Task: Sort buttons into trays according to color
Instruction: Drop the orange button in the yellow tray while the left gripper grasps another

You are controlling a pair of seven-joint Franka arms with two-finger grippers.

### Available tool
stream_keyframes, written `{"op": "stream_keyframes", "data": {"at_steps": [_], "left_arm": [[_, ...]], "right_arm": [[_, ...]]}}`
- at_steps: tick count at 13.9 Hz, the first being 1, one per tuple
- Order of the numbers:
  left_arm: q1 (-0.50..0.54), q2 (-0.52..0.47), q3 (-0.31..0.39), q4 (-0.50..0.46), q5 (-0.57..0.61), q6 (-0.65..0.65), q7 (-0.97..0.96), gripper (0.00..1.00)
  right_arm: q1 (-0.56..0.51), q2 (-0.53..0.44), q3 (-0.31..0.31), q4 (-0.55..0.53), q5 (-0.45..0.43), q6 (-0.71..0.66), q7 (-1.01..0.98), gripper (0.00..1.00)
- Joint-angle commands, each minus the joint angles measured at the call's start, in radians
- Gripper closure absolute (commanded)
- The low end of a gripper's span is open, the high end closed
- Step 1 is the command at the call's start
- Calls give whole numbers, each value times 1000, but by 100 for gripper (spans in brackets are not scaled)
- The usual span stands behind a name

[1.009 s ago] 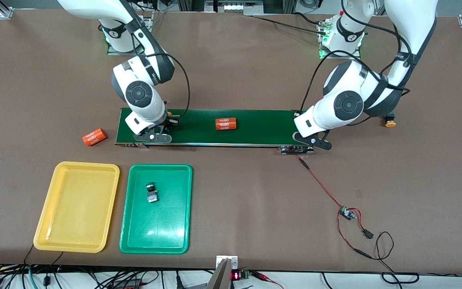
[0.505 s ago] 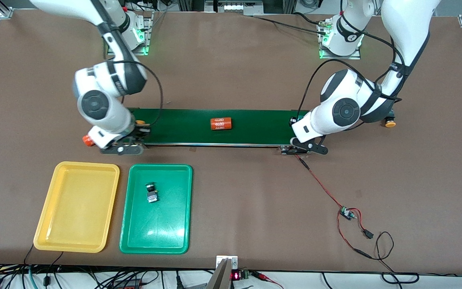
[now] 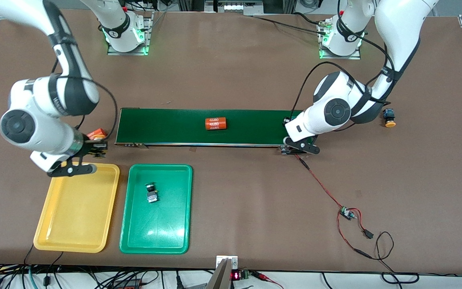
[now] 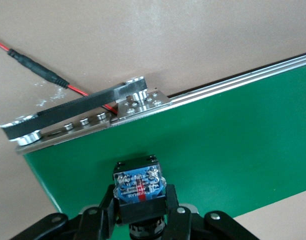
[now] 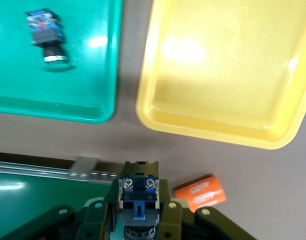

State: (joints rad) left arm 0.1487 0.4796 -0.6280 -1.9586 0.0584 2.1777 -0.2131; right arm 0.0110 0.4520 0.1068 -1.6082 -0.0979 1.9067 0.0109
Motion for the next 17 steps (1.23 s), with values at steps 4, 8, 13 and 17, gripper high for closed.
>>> {"op": "stream_keyframes", "data": {"at_steps": [4,8,13,17], "left_arm": [[-11,16,7,7,27,28,-9,67],[-9,4,4,12,29,17,-9,0],[32,-9,23,133,29,-197,4,0],[139,-1,30,139,34,-213,139,0]], "right_arm": [[-94,206,-10,258,3,-38,-288,76],[-103,292,-41,306,-5,70,-451,76],[-114,378,-90,306,-10,204,-493,76],[-115,409,-96,303,-8,258,-494,76]]}}
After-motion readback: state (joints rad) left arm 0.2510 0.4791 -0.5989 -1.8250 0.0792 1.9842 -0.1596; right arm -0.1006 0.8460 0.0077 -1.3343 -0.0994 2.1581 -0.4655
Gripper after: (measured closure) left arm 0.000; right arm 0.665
